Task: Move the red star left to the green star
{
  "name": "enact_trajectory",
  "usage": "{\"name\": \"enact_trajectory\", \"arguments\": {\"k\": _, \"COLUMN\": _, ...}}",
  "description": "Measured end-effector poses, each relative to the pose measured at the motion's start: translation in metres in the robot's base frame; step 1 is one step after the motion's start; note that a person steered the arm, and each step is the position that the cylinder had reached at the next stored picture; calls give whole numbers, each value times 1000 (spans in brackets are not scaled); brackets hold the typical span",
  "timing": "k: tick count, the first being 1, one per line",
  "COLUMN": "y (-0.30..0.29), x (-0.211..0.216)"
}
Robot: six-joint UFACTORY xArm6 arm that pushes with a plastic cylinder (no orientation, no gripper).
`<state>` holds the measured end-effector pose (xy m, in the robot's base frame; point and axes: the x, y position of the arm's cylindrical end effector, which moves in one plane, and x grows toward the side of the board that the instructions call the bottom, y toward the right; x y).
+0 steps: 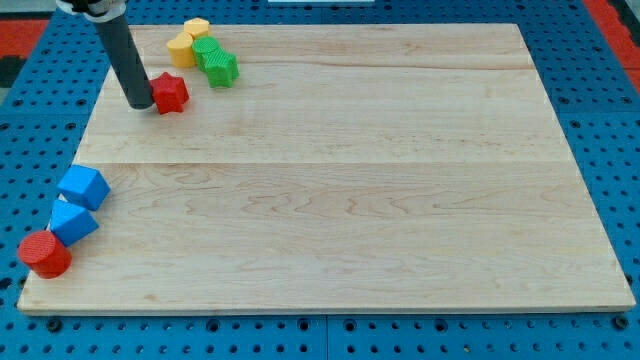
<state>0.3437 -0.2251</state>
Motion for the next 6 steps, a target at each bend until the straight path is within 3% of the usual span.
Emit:
{"name": "enact_trajectory", "arguments": {"k": 2, "y": 0, "x": 32}}
{"name": "enact_trajectory", "arguments": {"k": 3, "y": 21, "x": 29}}
{"name": "enact_trajectory", "arguments": {"k": 6, "y": 2, "x": -24}}
